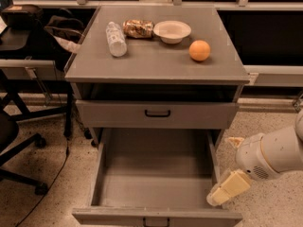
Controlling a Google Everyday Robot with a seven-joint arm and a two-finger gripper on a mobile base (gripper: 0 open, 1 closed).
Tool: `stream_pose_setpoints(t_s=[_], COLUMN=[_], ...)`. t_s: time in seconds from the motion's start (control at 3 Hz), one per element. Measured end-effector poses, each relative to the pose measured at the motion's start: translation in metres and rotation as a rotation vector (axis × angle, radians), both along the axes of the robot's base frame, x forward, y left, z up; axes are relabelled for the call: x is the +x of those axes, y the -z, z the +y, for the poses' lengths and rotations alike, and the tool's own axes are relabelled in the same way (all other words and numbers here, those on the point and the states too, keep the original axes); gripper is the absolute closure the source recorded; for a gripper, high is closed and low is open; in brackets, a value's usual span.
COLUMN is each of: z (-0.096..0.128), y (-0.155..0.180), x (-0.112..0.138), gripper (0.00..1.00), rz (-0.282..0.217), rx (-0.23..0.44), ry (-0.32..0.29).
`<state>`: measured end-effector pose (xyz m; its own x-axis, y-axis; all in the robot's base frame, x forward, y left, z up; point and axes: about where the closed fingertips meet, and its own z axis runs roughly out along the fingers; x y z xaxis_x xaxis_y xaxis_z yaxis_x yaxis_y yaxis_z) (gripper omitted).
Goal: Close middle drawer
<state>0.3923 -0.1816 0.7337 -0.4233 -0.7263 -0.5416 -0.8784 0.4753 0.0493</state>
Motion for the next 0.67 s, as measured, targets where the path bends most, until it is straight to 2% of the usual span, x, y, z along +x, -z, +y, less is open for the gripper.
stream_pose_setpoints(t_s=[0.33, 0.67], z=[-0.007, -0.014], y=[0.043, 0.071], x=[-0.011, -0.016], gripper=[0.00, 0.00], rz=[-0.014, -0.030], rx=[0.035, 0.040], ry=[0.077, 0.128])
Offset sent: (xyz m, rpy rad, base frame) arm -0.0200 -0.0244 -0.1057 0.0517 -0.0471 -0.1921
